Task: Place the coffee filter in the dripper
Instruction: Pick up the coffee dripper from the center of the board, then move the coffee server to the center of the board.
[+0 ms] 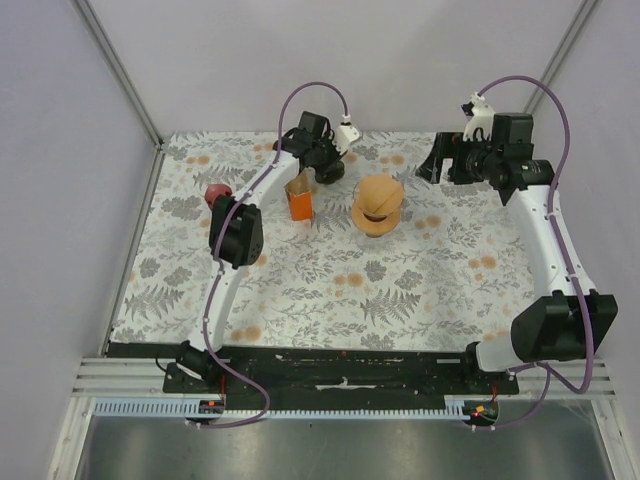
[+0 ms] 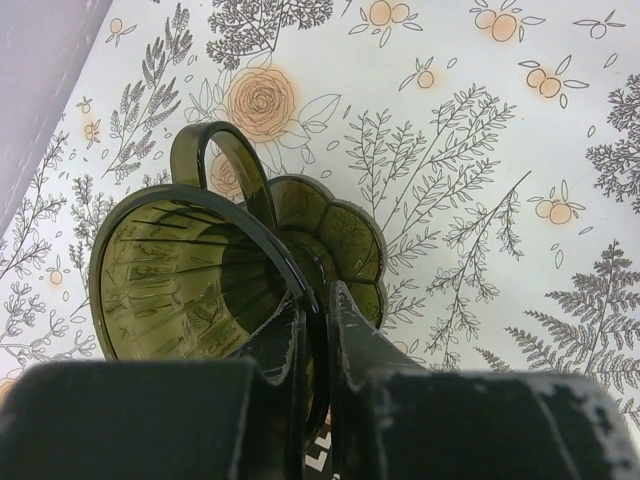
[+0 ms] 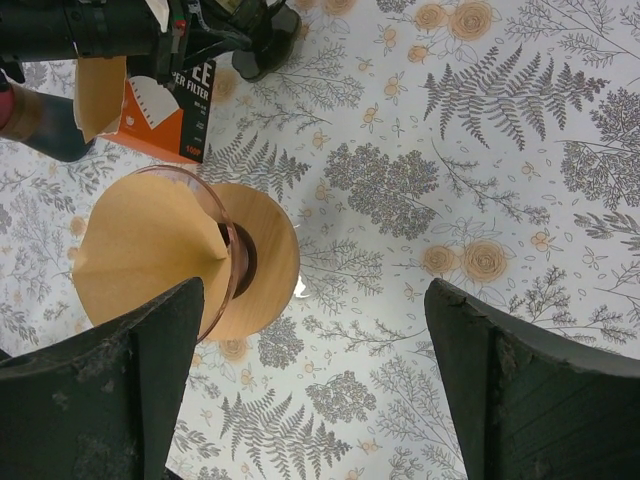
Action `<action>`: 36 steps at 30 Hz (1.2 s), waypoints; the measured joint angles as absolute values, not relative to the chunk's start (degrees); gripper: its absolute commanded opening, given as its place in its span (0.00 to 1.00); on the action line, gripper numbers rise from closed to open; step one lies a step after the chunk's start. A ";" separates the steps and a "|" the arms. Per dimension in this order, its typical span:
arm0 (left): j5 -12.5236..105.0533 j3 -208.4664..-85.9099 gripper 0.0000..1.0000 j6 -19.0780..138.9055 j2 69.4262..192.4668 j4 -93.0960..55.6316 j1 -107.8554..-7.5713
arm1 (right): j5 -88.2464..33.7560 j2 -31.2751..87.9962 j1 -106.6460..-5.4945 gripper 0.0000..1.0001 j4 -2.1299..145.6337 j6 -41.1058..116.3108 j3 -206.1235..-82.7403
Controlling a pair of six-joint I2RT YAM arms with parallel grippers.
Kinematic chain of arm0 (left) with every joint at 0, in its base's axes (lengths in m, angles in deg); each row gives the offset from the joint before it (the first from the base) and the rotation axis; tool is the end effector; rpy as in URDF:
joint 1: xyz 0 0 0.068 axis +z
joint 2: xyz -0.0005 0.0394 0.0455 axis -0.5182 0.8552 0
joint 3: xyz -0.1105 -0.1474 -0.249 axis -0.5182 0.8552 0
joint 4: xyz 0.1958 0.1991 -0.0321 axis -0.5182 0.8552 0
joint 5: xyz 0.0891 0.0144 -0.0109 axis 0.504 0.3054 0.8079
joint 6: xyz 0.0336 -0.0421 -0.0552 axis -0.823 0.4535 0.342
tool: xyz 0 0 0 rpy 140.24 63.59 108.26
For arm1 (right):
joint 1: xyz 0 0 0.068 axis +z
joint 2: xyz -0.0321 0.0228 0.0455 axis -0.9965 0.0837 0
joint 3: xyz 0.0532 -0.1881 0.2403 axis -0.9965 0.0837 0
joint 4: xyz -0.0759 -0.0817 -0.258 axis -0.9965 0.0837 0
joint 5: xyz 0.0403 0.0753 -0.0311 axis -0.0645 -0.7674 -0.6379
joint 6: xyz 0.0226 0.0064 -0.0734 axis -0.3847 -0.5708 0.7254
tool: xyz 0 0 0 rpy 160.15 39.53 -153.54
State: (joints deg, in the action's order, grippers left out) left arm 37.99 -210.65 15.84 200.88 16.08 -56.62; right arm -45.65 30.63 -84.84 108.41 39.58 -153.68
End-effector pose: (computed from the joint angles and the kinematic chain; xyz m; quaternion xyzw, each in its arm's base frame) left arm 0.5716 -0.2920 0.2071 0.4890 0.7643 -0.1066 0.4066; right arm 0.3569 0.0311 0.4031 -0.0688 0.8704 0.2204 0.4349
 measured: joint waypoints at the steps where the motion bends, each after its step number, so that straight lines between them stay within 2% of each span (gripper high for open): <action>1: 37.93 -210.65 0.02 15.87 200.86 15.99 -56.62 | -45.65 30.43 -84.84 0.98 108.52 39.58 -153.68; 7: 37.10 -210.59 0.02 15.91 199.17 15.56 -56.64 | -45.25 29.39 -84.84 0.98 108.83 39.60 -153.74; 12: 35.87 -210.59 0.02 13.46 192.86 16.76 -56.60 | -43.99 29.34 -84.84 0.98 111.52 39.60 -156.48; 16: 32.48 -208.95 0.02 4.15 181.93 22.24 -56.51 | -42.32 28.95 -84.84 0.96 114.71 39.69 -163.14; 21: 31.00 -200.97 0.02 -11.83 162.48 31.31 -57.78 | -39.26 25.71 -83.70 0.94 115.58 38.72 -167.54; 26: 31.92 -196.36 0.02 -22.78 149.38 40.10 -61.89 | -34.15 26.11 -73.03 0.91 117.44 37.11 -174.01; 31: 37.12 -186.41 0.02 -28.74 143.61 43.90 -66.98 | -31.70 31.70 -60.05 0.88 118.53 35.42 -184.34; 36: 42.10 -175.88 0.02 -31.13 141.03 45.11 -70.50 | -28.95 35.42 -51.40 0.89 118.05 34.83 -188.89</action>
